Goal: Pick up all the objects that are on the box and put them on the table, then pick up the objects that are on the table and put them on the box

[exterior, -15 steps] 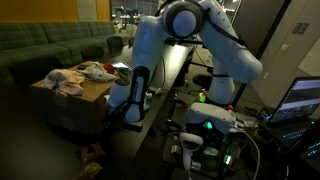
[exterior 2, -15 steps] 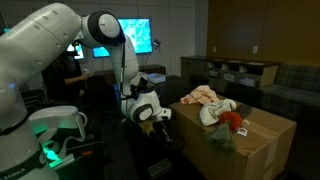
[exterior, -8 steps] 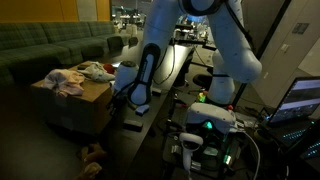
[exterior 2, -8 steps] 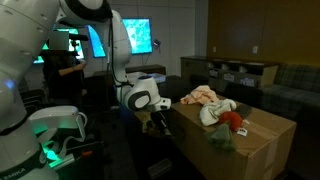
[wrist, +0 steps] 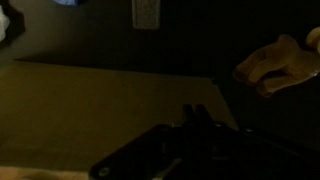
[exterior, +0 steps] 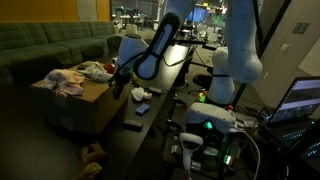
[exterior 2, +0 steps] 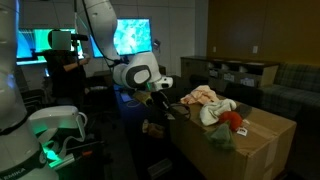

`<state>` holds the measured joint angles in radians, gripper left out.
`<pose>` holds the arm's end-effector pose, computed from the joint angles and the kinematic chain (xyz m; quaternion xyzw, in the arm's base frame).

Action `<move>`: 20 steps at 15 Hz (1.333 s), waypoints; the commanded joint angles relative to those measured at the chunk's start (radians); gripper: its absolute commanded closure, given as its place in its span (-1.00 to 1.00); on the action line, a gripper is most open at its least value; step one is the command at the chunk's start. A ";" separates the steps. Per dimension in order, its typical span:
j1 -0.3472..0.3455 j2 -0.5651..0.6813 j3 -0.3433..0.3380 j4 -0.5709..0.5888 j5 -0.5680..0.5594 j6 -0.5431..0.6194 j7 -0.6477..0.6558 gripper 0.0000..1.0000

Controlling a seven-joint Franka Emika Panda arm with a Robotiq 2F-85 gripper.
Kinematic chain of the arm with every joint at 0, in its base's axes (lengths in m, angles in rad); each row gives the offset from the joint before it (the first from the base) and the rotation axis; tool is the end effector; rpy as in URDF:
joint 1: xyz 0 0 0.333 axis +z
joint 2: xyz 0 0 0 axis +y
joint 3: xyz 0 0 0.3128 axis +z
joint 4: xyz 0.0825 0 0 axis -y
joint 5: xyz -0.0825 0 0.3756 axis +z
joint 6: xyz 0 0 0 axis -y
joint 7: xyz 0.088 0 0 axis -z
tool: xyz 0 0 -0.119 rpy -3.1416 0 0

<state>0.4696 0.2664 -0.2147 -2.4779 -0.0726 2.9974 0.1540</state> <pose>0.4823 0.1275 0.2082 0.9868 0.0921 0.1330 0.0104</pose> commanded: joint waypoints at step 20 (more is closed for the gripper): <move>-0.361 0.148 0.245 0.400 -0.044 -0.190 -0.192 0.97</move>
<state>0.1278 0.3603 0.0198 -2.1573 -0.1209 2.8345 -0.0152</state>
